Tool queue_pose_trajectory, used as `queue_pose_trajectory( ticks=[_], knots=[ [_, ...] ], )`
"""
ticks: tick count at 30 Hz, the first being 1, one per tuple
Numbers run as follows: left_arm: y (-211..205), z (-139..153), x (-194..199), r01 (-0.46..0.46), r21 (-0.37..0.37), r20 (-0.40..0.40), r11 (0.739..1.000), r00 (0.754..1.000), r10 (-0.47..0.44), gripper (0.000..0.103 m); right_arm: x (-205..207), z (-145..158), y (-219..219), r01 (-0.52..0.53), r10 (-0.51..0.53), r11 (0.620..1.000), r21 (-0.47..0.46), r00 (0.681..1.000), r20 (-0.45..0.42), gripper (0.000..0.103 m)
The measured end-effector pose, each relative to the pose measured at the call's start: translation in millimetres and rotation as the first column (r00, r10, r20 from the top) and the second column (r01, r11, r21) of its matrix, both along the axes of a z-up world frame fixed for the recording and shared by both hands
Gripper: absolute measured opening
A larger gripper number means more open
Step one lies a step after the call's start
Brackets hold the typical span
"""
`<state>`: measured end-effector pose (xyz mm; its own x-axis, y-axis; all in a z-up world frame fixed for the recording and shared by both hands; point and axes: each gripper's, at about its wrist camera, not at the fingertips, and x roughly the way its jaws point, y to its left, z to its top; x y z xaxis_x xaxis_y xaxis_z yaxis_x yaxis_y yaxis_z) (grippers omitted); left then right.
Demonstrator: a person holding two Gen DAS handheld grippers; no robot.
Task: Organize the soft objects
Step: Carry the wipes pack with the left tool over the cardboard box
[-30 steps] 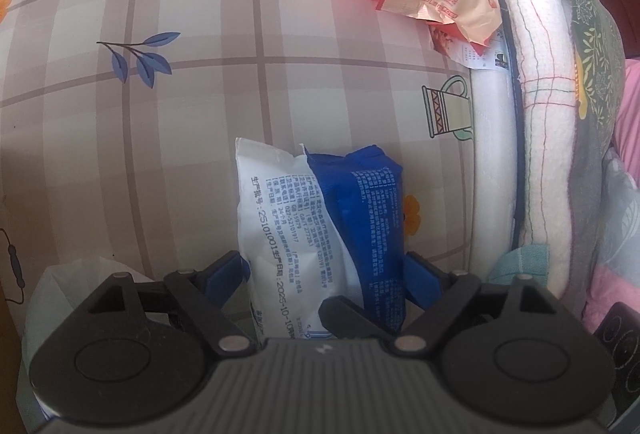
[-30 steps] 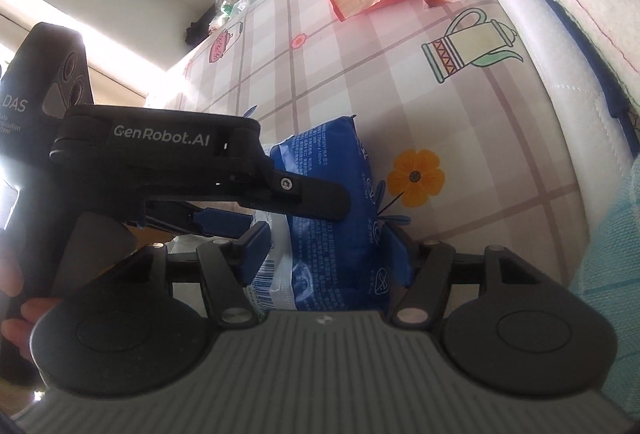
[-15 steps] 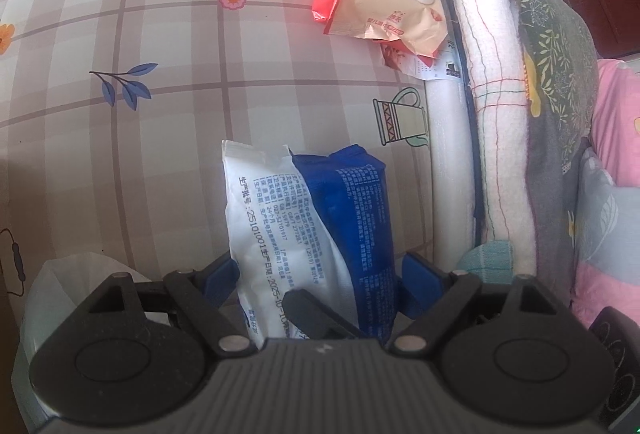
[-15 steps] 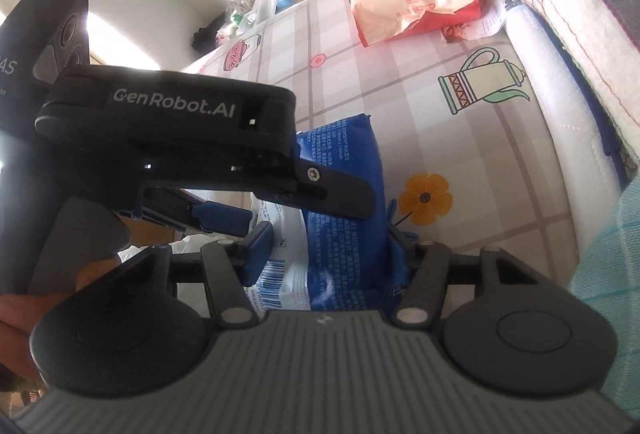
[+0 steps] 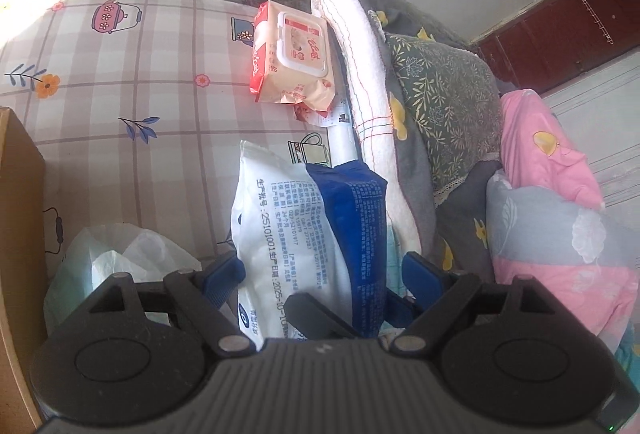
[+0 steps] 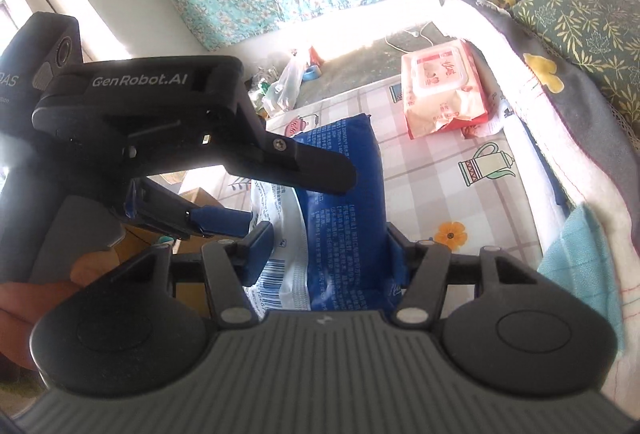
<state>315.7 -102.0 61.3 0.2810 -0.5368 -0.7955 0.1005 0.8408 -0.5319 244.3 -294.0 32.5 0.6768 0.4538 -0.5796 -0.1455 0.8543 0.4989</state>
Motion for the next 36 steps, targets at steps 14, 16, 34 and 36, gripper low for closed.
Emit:
queue_pose_trajectory(
  ticks=[14, 16, 34, 36],
  knots=[
    [161, 46, -143, -0.267, -0.012, 0.106, 0.964, 0.958, 0.267, 0.088, -82, 41, 146, -0.261, 0.258, 0.962, 0.087, 0.965, 0.042, 0.057],
    [186, 39, -158, -0.306, -0.010, 0.096, 0.952, 0.947, 0.305, 0.088, -92, 38, 178, -0.304, 0.303, 0.948, 0.096, 0.953, 0.023, 0.057],
    [296, -110, -162, -0.374, 0.037, -0.199, 0.927, 0.906, 0.373, 0.084, -124, 2, 242, -0.358, 0.358, 0.933, -0.039, 0.934, 0.000, 0.060],
    [291, -114, -162, -0.338, 0.064, -0.200, 0.939, 0.918, 0.343, 0.084, -127, 4, 224, -0.336, 0.336, 0.942, -0.021, 0.942, 0.025, 0.060]
  ],
)
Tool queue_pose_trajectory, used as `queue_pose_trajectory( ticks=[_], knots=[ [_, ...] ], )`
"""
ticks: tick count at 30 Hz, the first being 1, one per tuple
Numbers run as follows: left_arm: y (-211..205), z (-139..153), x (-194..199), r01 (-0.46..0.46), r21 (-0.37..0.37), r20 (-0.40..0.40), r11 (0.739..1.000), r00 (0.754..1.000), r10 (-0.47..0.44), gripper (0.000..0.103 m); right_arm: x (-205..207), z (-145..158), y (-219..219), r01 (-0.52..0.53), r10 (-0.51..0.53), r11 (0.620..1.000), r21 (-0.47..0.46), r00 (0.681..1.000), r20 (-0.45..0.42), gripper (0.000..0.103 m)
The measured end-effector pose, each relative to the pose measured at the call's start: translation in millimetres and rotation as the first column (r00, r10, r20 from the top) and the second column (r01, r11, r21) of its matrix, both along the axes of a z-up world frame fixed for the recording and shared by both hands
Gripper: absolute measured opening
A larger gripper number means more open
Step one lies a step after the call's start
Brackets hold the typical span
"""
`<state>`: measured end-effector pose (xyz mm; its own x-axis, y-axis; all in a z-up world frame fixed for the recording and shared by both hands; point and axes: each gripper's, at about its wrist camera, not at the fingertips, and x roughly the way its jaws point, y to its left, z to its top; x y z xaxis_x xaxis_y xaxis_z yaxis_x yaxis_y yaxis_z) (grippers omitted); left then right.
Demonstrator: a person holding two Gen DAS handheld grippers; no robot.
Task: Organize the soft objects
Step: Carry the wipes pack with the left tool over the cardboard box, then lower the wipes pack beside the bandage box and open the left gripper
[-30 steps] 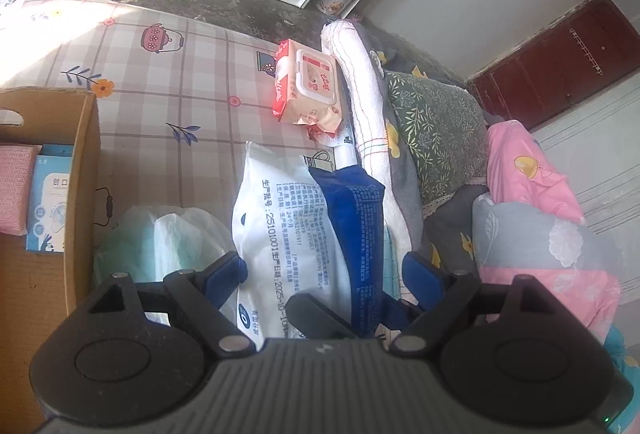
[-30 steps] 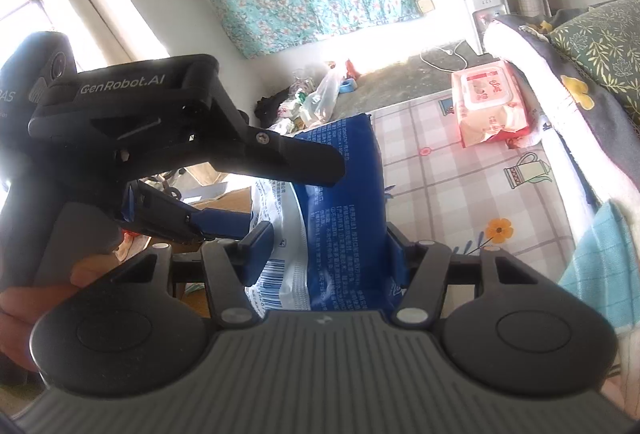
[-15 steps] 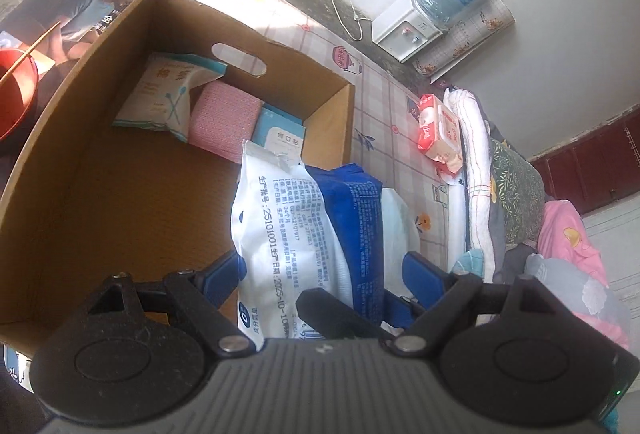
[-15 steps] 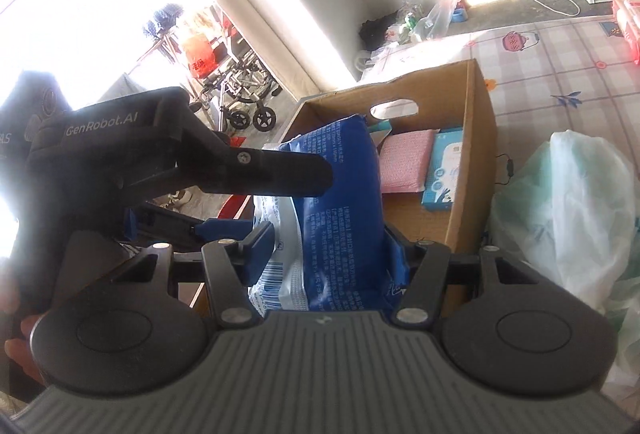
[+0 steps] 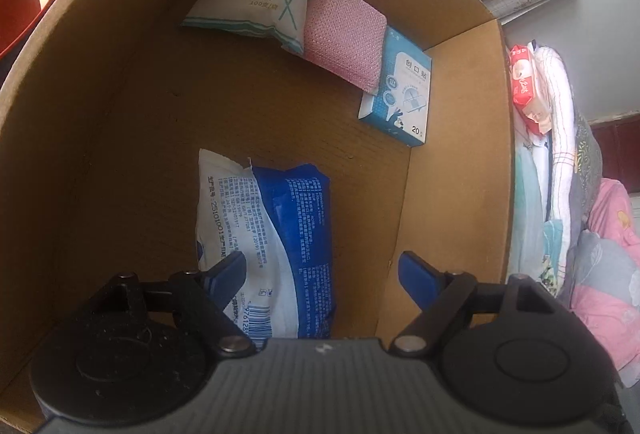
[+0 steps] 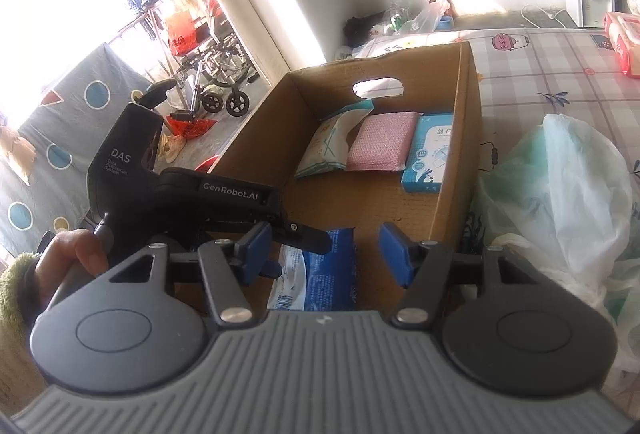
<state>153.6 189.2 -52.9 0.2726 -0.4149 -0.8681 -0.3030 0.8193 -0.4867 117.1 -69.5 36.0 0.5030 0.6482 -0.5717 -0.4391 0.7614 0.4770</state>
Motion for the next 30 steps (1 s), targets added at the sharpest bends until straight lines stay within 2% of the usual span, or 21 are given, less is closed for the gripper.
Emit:
queue_pose_trajectory(
  ticks=[6, 12, 15, 20, 26, 30],
  knots=[
    [-15, -7, -7, 0.103, 0.099, -0.035, 0.990, 0.994, -0.100, 0.084, -8, -9, -46, 0.089, -0.087, 0.993, 0.080, 0.996, -0.027, 0.060],
    [-29, -8, -11, 0.175, 0.187, -0.107, 0.967, 0.982, -0.157, 0.088, -10, -27, -60, 0.096, -0.089, 0.990, 0.107, 0.994, -0.071, 0.060],
    [-31, -8, -12, 0.192, 0.207, -0.126, 0.959, 0.978, -0.168, 0.088, -11, -28, -59, 0.086, -0.079, 0.989, 0.120, 0.995, -0.065, 0.060],
    [-30, -4, -11, 0.170, 0.257, -0.151, 0.951, 0.979, -0.134, 0.091, -13, -28, -62, 0.084, -0.076, 0.987, 0.135, 0.995, -0.064, 0.060],
    [-19, -3, -13, 0.138, 0.264, -0.177, 0.955, 0.980, -0.093, 0.093, -12, -35, -67, 0.089, -0.077, 0.984, 0.153, 0.993, -0.086, 0.060],
    [-13, -26, -9, 0.104, 0.186, -0.264, 0.977, 0.963, -0.052, 0.093, -12, -40, -68, 0.089, -0.072, 0.982, 0.164, 0.992, -0.105, 0.060]
  ],
)
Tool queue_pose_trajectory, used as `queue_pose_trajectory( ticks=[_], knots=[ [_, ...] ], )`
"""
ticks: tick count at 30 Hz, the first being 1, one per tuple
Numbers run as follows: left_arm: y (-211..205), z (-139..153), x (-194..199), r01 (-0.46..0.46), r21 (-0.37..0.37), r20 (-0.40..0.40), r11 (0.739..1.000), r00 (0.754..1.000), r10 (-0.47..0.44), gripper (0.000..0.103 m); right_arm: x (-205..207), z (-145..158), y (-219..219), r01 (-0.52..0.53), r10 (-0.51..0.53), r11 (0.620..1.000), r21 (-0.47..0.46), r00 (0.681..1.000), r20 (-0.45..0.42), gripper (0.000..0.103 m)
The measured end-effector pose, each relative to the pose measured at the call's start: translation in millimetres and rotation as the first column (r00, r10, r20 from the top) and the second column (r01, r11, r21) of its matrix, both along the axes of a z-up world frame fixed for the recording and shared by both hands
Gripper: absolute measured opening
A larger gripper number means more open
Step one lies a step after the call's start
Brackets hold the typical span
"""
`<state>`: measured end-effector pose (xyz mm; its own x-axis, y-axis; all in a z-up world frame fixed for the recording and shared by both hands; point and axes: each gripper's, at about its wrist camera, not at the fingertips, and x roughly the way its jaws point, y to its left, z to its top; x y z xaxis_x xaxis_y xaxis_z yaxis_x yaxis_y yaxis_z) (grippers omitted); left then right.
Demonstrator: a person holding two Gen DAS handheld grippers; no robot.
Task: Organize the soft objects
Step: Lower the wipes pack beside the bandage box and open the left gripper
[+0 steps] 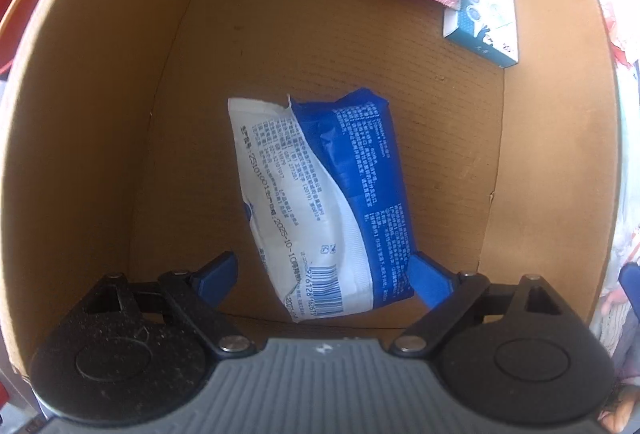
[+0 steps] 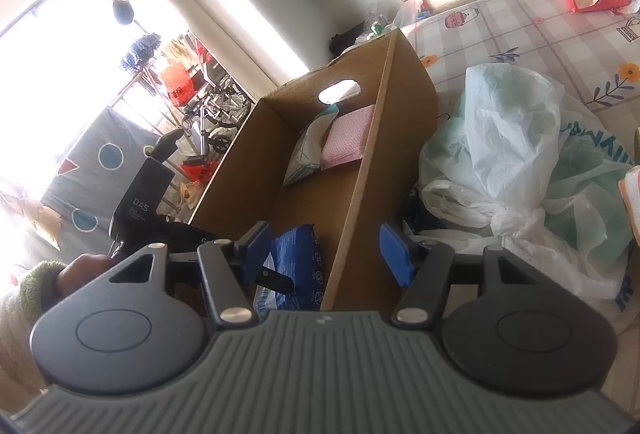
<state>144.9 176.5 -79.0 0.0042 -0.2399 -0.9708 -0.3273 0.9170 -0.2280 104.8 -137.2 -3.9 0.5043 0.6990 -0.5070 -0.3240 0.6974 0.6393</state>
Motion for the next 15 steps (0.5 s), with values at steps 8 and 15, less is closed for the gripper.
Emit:
queue_pose_trajectory(
  ticks=[8, 15],
  knots=[
    [-24, 2, 10, 0.065, 0.000, 0.094, 0.998, 0.993, -0.065, 0.082, -3, -4, -16, 0.048, -0.048, 0.999, 0.000, 0.999, -0.002, 0.060],
    [-60, 7, 27, 0.192, 0.019, 0.209, 0.981, 0.959, -0.191, 0.080, -2, -19, -22, 0.073, -0.073, 0.997, -0.006, 0.996, -0.052, 0.060]
  ],
)
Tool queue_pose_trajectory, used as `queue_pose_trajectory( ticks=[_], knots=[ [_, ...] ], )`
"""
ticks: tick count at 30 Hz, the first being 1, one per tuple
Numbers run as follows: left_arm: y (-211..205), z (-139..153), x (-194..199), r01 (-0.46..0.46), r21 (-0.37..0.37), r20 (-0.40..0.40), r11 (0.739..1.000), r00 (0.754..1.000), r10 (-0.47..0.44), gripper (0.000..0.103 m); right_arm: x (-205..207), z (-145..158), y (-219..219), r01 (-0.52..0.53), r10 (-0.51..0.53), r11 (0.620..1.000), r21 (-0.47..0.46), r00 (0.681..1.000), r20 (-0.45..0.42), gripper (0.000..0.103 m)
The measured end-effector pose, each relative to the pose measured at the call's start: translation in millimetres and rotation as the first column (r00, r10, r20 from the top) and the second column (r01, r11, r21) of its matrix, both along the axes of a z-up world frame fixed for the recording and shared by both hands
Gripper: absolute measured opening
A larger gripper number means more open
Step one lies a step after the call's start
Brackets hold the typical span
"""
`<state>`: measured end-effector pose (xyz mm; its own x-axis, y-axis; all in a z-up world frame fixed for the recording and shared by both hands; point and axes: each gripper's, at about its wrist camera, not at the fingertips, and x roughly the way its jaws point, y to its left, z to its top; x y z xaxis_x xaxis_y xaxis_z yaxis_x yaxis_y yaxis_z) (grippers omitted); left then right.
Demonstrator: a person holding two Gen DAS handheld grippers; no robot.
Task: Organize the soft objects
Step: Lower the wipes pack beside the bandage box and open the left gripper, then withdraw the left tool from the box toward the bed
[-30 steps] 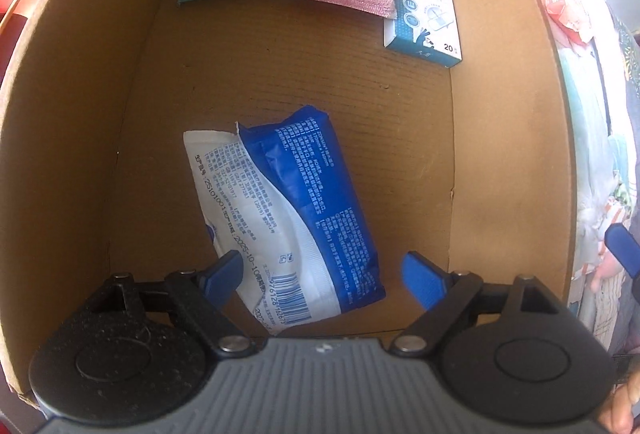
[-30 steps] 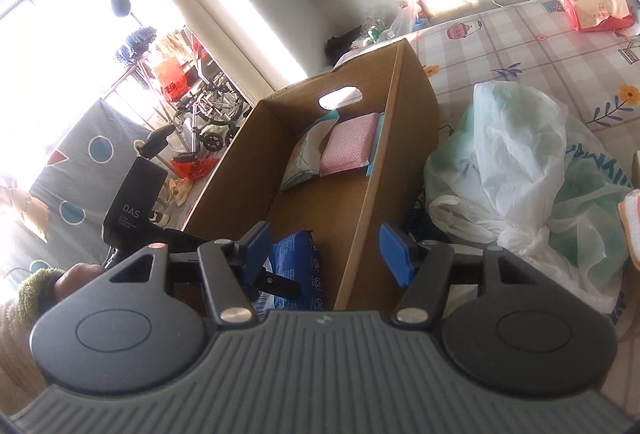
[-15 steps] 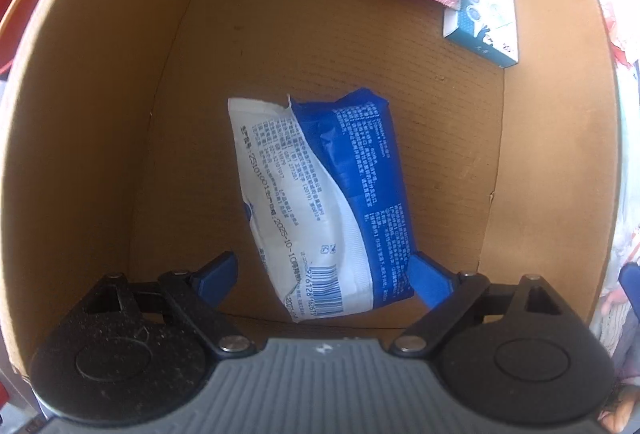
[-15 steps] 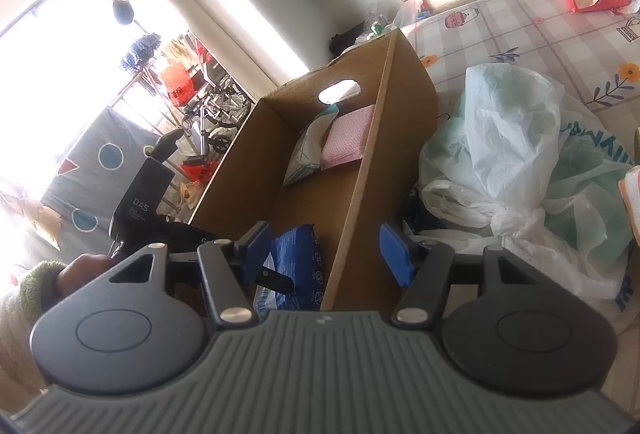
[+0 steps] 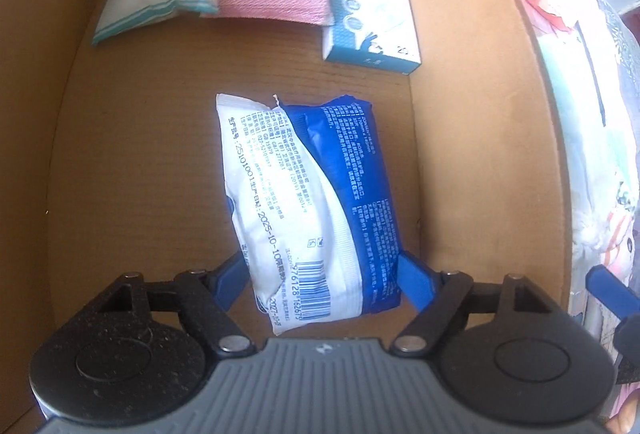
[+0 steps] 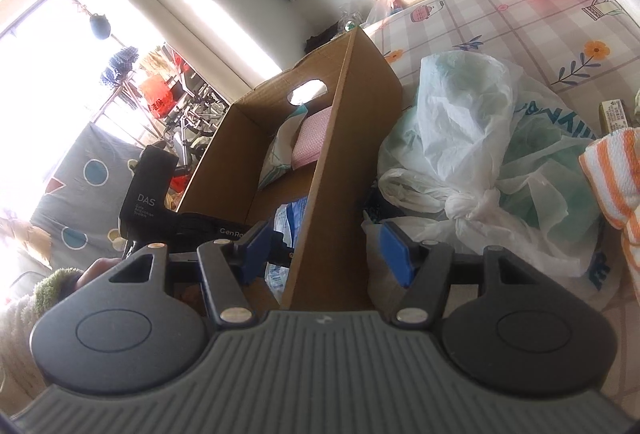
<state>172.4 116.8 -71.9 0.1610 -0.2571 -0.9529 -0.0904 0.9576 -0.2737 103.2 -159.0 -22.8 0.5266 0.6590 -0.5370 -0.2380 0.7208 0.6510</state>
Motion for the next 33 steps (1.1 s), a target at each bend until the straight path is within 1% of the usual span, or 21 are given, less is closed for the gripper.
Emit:
queue_pose_trajectory(
  ticks=[2, 5, 7, 10, 13, 14, 19, 22, 25, 26, 30, 33],
  knots=[
    [-6, 1, 6, 0.020, -0.004, 0.023, 1.000, 1.000, -0.020, 0.080, 0, -2, -1, 0.005, -0.005, 1.000, 0.000, 1.000, -0.005, 0.060],
    [-16, 2, 16, 0.074, 0.002, 0.060, 0.997, 0.995, -0.074, 0.080, 0, -4, -3, 0.012, -0.012, 1.000, 0.003, 1.000, -0.010, 0.060],
    [-19, 3, 20, 0.102, 0.005, 0.072, 0.995, 0.992, -0.103, 0.079, 0, -4, -5, 0.018, -0.017, 1.000, 0.003, 1.000, -0.013, 0.060],
    [-17, 5, 26, 0.122, -0.007, 0.088, 0.992, 0.989, -0.121, 0.077, -2, -5, -7, 0.027, -0.027, 1.000, 0.005, 1.000, -0.016, 0.060],
    [-15, 4, 29, 0.169, -0.015, 0.104, 0.986, 0.981, -0.166, 0.077, -2, -5, -8, 0.031, -0.031, 0.999, 0.007, 0.999, -0.020, 0.060],
    [-14, 4, 30, 0.171, -0.019, 0.105, 0.985, 0.980, -0.168, 0.077, -3, -5, -8, 0.031, -0.031, 0.999, 0.007, 0.999, -0.021, 0.060],
    [-11, 4, 30, 0.165, -0.019, 0.120, 0.986, 0.980, -0.161, 0.077, -5, -7, -6, 0.023, -0.023, 1.000, 0.011, 0.999, -0.030, 0.060],
    [-4, 7, 24, 0.153, -0.033, 0.120, 0.988, 0.982, -0.148, 0.078, -6, -7, -4, 0.018, -0.018, 1.000, 0.012, 0.999, -0.031, 0.060],
    [1, 9, 24, 0.125, -0.044, 0.105, 0.991, 0.987, -0.120, 0.083, -8, -6, -5, 0.024, -0.024, 1.000, 0.013, 0.999, -0.028, 0.061],
    [4, 12, 23, 0.113, -0.046, 0.110, 0.993, 0.988, -0.107, 0.087, -9, -6, -5, 0.028, -0.028, 1.000, 0.013, 0.999, -0.027, 0.062],
    [15, 25, 19, 0.073, -0.076, 0.135, 0.994, 0.989, -0.062, 0.090, -11, -6, -10, 0.047, -0.047, 0.999, 0.016, 0.999, -0.024, 0.062],
    [20, 36, 15, 0.041, -0.087, 0.155, 0.995, 0.987, -0.027, 0.090, -15, -6, -13, 0.058, -0.057, 0.998, 0.027, 0.998, -0.016, 0.063]
  ],
)
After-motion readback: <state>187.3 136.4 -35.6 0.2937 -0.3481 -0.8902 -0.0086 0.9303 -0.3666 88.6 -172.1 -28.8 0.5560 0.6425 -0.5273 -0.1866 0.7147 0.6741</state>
